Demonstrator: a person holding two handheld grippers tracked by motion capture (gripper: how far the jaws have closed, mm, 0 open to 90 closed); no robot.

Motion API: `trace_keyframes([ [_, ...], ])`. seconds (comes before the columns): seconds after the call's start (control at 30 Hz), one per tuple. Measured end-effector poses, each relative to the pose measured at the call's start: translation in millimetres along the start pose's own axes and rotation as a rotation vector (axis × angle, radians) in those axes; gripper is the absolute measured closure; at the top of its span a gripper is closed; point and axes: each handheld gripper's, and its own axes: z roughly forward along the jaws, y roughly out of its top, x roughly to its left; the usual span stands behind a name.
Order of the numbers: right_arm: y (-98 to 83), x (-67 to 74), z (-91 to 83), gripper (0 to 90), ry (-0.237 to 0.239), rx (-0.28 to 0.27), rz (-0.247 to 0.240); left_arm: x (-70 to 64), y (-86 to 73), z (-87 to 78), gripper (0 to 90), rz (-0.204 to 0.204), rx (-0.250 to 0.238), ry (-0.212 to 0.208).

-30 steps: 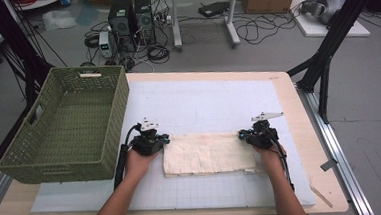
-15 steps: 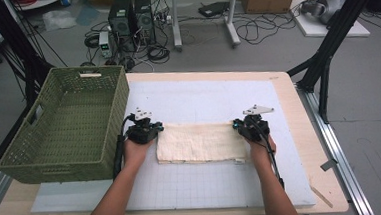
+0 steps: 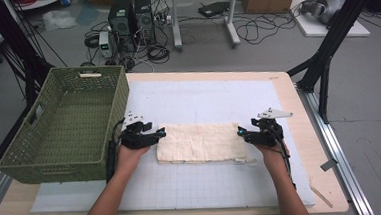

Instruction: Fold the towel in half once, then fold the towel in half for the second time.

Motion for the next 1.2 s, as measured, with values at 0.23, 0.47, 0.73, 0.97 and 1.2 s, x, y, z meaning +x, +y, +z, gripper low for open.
trace_keyframes([
  [0.23,-11.4,5.4,-19.8,18.9,0.027,-0.022,-0.038,-8.2,-0.3,-13.2,23.8,0.023,-0.082,-0.038],
  [0.47,-20.0,11.7,-25.2,15.2,0.031,-0.01,-0.103,-15.1,-1.3,-22.3,20.1,0.026,-0.085,-0.057],
  [0.73,-17.3,6.8,-27.3,12.5,0.011,-0.042,-0.082,-14.1,-2.3,-24.8,24.3,0.035,-0.057,-0.057],
  [0.97,-17.2,8.0,-28.4,12.2,0.009,-0.042,-0.081,-15.0,-1.9,-26.5,23.7,0.033,-0.082,-0.052],
  [1.2,-17.3,6.7,-27.8,12.0,0.003,-0.044,-0.081,-13.5,-2.0,-26.9,23.8,0.038,-0.086,-0.043],
])
